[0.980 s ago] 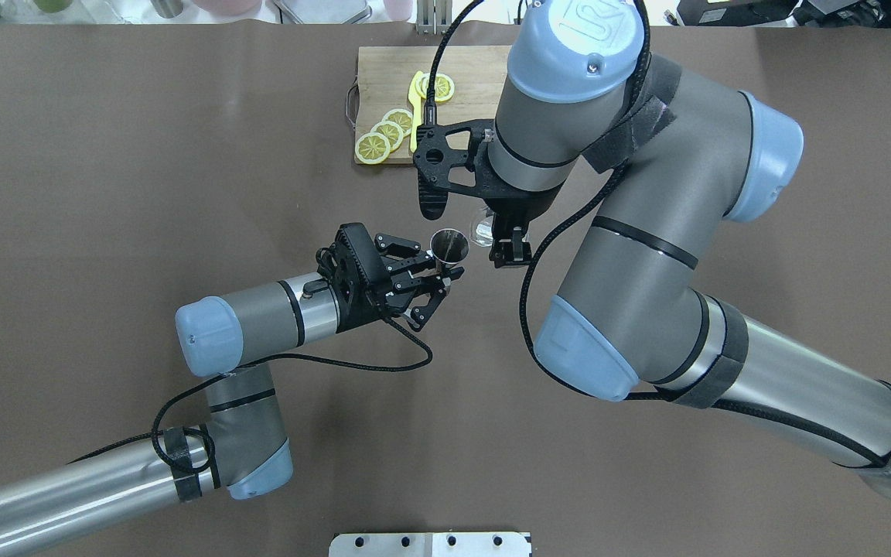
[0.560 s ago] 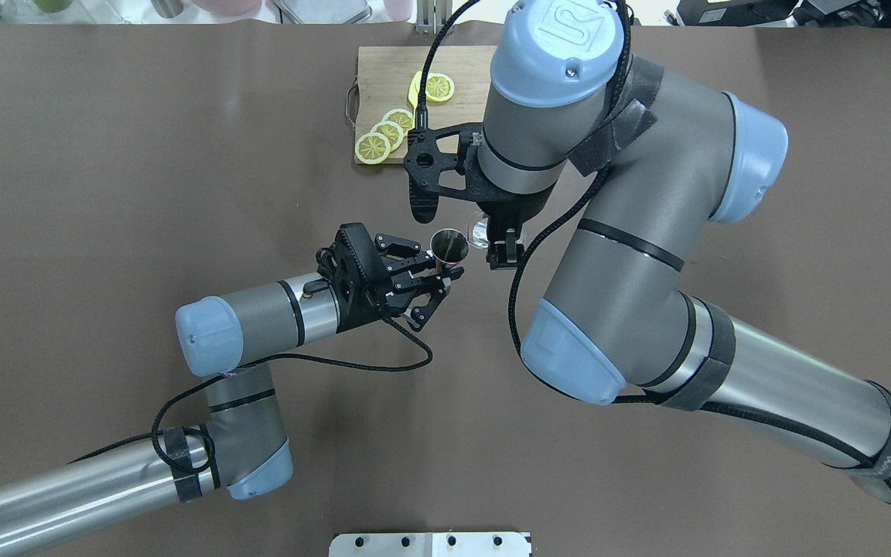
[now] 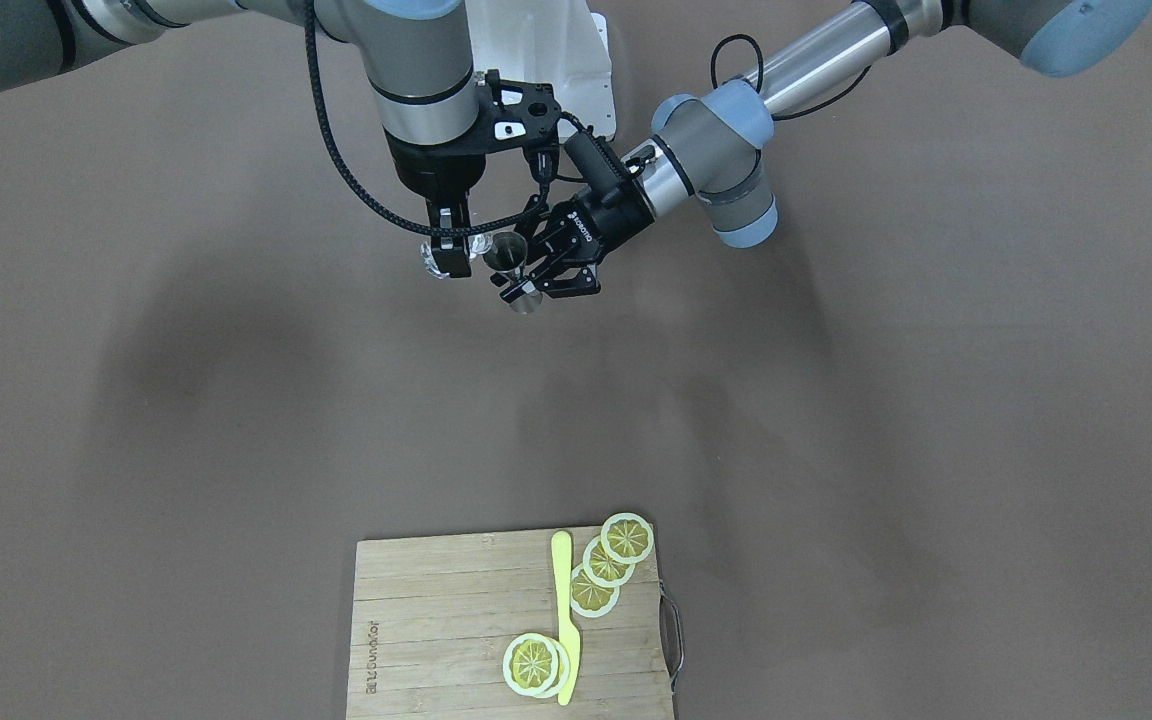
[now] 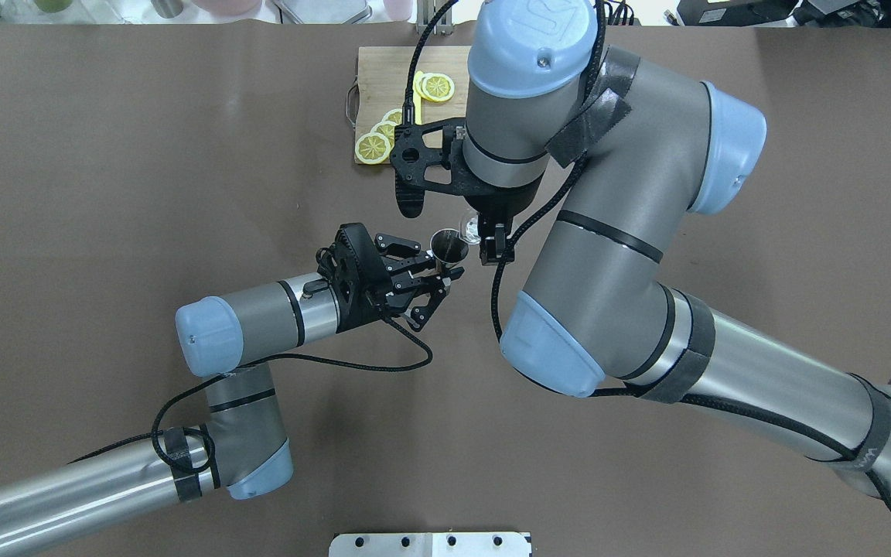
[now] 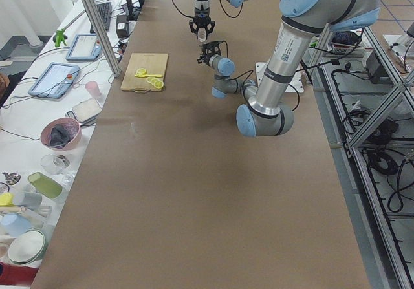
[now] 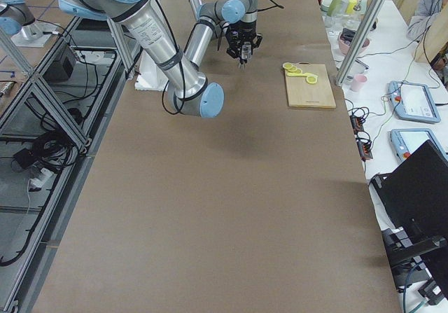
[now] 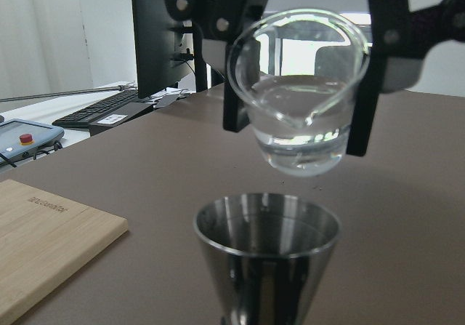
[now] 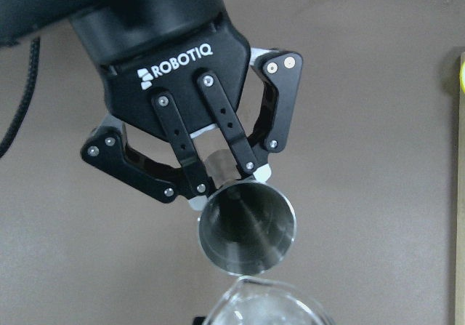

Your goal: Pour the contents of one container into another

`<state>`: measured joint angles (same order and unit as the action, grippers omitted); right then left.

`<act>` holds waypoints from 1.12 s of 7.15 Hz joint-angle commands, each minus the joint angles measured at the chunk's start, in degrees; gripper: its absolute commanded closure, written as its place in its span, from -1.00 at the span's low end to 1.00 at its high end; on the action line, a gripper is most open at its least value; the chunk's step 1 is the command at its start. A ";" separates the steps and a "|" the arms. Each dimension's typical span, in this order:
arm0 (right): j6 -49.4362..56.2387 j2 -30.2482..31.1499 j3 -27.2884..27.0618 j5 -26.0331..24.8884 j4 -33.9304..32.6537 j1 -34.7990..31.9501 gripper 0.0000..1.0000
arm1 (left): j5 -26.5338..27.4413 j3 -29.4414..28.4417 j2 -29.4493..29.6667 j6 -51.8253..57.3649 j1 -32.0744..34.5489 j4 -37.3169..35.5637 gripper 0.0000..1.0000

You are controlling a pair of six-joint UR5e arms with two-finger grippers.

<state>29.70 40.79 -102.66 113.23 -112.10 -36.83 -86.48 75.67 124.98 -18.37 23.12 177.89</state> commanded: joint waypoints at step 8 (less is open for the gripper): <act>1.75 -1.94 0.80 -1.60 -3.39 0.01 1.00 | 0.00 0.00 -0.09 0.18 0.00 0.00 1.00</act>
<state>30.36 39.04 -101.71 111.99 -114.73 -36.83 -86.48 75.67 124.89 -18.29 23.12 177.89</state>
